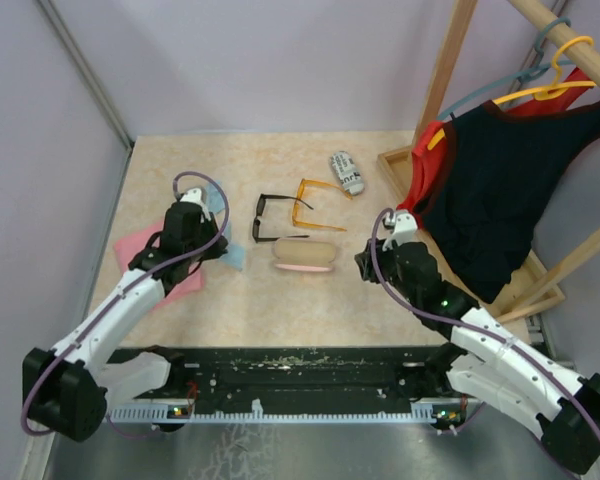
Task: Organize the sunglasses
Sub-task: Pick up the glasses cleaning cloth from the center of the board, then place the glasses cleaning cloth at the center of the board.
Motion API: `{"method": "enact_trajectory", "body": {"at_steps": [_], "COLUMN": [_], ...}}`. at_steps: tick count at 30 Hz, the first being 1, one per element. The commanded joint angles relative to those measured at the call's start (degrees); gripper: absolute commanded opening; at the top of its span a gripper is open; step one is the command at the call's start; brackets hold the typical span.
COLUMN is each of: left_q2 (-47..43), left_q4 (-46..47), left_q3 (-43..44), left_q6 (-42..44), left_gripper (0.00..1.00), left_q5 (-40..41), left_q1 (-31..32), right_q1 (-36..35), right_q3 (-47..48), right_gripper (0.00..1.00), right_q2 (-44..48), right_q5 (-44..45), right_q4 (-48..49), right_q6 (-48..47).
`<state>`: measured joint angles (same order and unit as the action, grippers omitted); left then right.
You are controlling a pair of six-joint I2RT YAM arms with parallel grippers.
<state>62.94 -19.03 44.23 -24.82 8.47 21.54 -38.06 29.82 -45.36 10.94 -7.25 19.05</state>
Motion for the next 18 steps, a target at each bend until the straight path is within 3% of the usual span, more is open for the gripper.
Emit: {"method": "enact_trajectory", "body": {"at_steps": [1,5,8,12,18], "left_q2": [-6.1,-11.1,-11.2,-5.4,5.3], "left_q4": [-0.8,3.0,6.6,11.1,18.7], "left_q3": [-0.6,-1.6,-2.1,-1.9,-1.2], "left_q6": [4.8,7.7,9.2,10.1,11.4], "left_gripper": [0.01,0.01,0.01,0.01,0.01], "left_q5": [-11.6,-21.1,-20.6,-17.7,-23.2], "left_q1": [1.4,5.6,15.0,28.1,35.5], "right_q1": [0.3,0.3,0.2,0.3,0.2], "right_q3": [-1.1,-3.3,-4.7,-5.9,-5.9], "right_gripper": [0.42,0.42,0.42,0.42,0.42], "right_q2": [4.6,8.3,10.8,13.0,13.7], "right_q5": [1.6,2.0,2.5,2.8,1.3], "right_q4": [3.3,4.3,5.3,6.6,4.8], "right_q6": [-1.2,-1.0,-0.7,-0.7,-1.1]}}
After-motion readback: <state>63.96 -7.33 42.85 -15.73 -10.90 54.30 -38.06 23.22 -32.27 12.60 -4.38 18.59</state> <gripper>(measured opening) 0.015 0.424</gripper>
